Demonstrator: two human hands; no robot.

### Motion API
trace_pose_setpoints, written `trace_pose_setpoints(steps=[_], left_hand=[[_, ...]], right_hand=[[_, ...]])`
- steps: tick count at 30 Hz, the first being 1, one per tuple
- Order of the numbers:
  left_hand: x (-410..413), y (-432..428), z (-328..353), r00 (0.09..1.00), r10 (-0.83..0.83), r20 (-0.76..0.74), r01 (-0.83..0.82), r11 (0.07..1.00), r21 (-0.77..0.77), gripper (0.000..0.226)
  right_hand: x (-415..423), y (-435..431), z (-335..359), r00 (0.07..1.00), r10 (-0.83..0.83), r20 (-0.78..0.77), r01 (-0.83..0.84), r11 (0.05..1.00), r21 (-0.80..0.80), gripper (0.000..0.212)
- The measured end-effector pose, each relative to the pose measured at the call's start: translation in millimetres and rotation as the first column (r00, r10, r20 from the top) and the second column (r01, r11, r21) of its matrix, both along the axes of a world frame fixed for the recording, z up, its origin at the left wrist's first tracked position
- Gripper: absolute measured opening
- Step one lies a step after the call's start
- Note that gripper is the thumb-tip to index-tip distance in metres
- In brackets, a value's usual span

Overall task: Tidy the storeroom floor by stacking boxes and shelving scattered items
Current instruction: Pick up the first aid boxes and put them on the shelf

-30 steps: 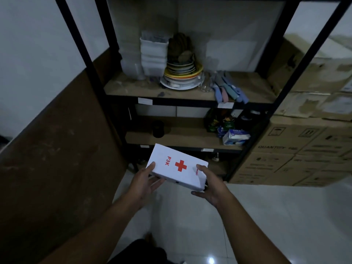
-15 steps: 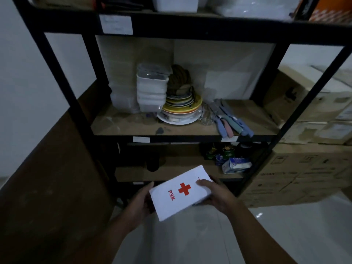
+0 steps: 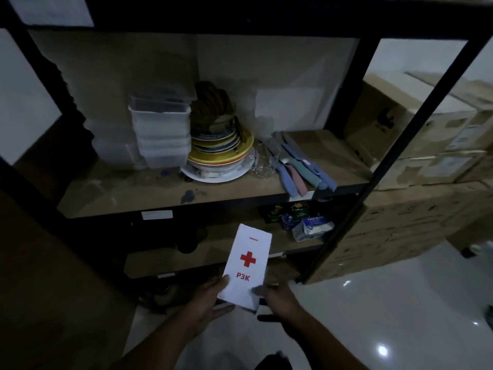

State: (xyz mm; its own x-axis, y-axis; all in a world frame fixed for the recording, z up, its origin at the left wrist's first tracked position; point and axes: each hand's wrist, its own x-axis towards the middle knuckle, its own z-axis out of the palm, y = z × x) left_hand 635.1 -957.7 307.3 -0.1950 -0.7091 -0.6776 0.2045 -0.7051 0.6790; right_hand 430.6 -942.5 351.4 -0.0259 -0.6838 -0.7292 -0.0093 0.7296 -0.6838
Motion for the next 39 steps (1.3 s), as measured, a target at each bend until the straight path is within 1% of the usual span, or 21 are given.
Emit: trace_pose_setpoints(steps=[2, 3, 5, 7, 10, 11, 14, 17, 19, 20, 22, 24, 27, 28, 30, 31, 32, 34, 36, 38, 39], left_hand=[[-19, -14, -23, 0.998, 0.060, -0.017, -0.059, 0.998, 0.016, 0.057], [-28, -21, -36, 0.997, 0.075, 0.004, -0.075, 0.997, 0.021, 0.058], [-44, -39, -64, 0.994, 0.090, 0.053, -0.091, 0.996, 0.011, 0.055], [-60, -60, -92, 0.988, 0.099, 0.117, -0.100, 0.995, 0.008, 0.046], [-77, -93, -132, 0.977, 0.103, 0.186, -0.100, 0.995, -0.025, 0.024], [-80, -105, -146, 0.968, 0.099, 0.232, -0.090, 0.995, -0.046, 0.026], [-86, -139, -182, 0.934, 0.057, 0.354, -0.012, 0.992, -0.129, 0.045], [-95, -158, -193, 0.920, -0.028, 0.391, 0.119, 0.970, -0.211, 0.052], [-99, -168, -203, 0.884, -0.087, 0.460, 0.226, 0.940, -0.256, 0.057], [-101, -172, -207, 0.852, -0.090, 0.516, 0.263, 0.925, -0.273, 0.057], [-103, -178, -212, 0.749, -0.062, 0.660, 0.329, 0.899, -0.290, 0.056], [-108, -185, -216, 0.713, -0.048, 0.700, 0.355, 0.885, -0.301, 0.051], [-119, -198, -221, 0.698, 0.056, 0.714, 0.276, 0.899, -0.340, 0.044], [-120, -204, -222, 0.675, 0.106, 0.730, 0.246, 0.900, -0.359, 0.043], [-123, -220, -224, 0.666, 0.137, 0.733, 0.191, 0.919, -0.346, 0.039], [-122, -230, -224, 0.678, 0.132, 0.723, 0.193, 0.917, -0.348, 0.037], [-121, -238, -223, 0.661, 0.117, 0.741, 0.241, 0.903, -0.357, 0.035], [-117, -253, -217, 0.665, 0.112, 0.739, 0.271, 0.885, -0.378, 0.032], [-112, -266, -224, 0.738, 0.148, 0.658, 0.208, 0.878, -0.430, 0.031], [-116, -272, -210, 0.817, 0.116, 0.565, 0.164, 0.892, -0.421, 0.040], [-120, -271, -201, 0.852, 0.082, 0.517, 0.146, 0.911, -0.385, 0.044]], right_hand=[[-6, -12, -24, 0.999, 0.010, -0.031, -0.011, 0.999, -0.039, 0.049], [-11, -21, -41, 0.999, 0.000, -0.036, -0.002, 0.998, -0.067, 0.053], [-22, -41, -71, 1.000, -0.004, -0.007, 0.003, 0.992, -0.129, 0.050], [-34, -64, -104, 0.999, 0.014, 0.030, -0.009, 0.987, -0.159, 0.045], [-47, -104, -154, 0.997, 0.014, 0.076, -0.002, 0.988, -0.153, 0.046], [-50, -118, -168, 0.997, 0.008, 0.077, 0.004, 0.988, -0.154, 0.047], [-57, -157, -198, 0.998, -0.023, 0.057, 0.033, 0.982, -0.185, 0.052], [-64, -181, -226, 0.998, 0.010, -0.059, -0.027, 0.956, -0.293, 0.041], [-71, -192, -247, 0.983, 0.075, -0.169, -0.134, 0.918, -0.373, 0.038], [-74, -195, -258, 0.967, 0.129, -0.218, -0.207, 0.898, -0.389, 0.043], [-79, -197, -267, 0.920, 0.209, -0.331, -0.326, 0.877, -0.353, 0.061], [-81, -203, -273, 0.918, 0.180, -0.354, -0.304, 0.892, -0.334, 0.069], [-80, -220, -278, 0.944, 0.085, -0.318, -0.212, 0.896, -0.389, 0.066], [-79, -228, -281, 0.949, 0.061, -0.310, -0.189, 0.896, -0.403, 0.064], [-77, -245, -285, 0.936, -0.005, -0.351, -0.154, 0.892, -0.425, 0.059], [-76, -252, -283, 0.934, -0.020, -0.358, -0.150, 0.885, -0.440, 0.055], [-76, -259, -281, 0.929, -0.040, -0.368, -0.141, 0.882, -0.451, 0.050], [-74, -271, -265, 0.932, -0.015, -0.362, -0.161, 0.877, -0.452, 0.040], [-78, -283, -250, 0.926, 0.075, -0.370, -0.233, 0.885, -0.403, 0.038], [-83, -289, -232, 0.904, 0.187, -0.383, -0.312, 0.902, -0.297, 0.035], [-86, -291, -232, 0.894, 0.223, -0.390, -0.343, 0.898, -0.274, 0.035]])
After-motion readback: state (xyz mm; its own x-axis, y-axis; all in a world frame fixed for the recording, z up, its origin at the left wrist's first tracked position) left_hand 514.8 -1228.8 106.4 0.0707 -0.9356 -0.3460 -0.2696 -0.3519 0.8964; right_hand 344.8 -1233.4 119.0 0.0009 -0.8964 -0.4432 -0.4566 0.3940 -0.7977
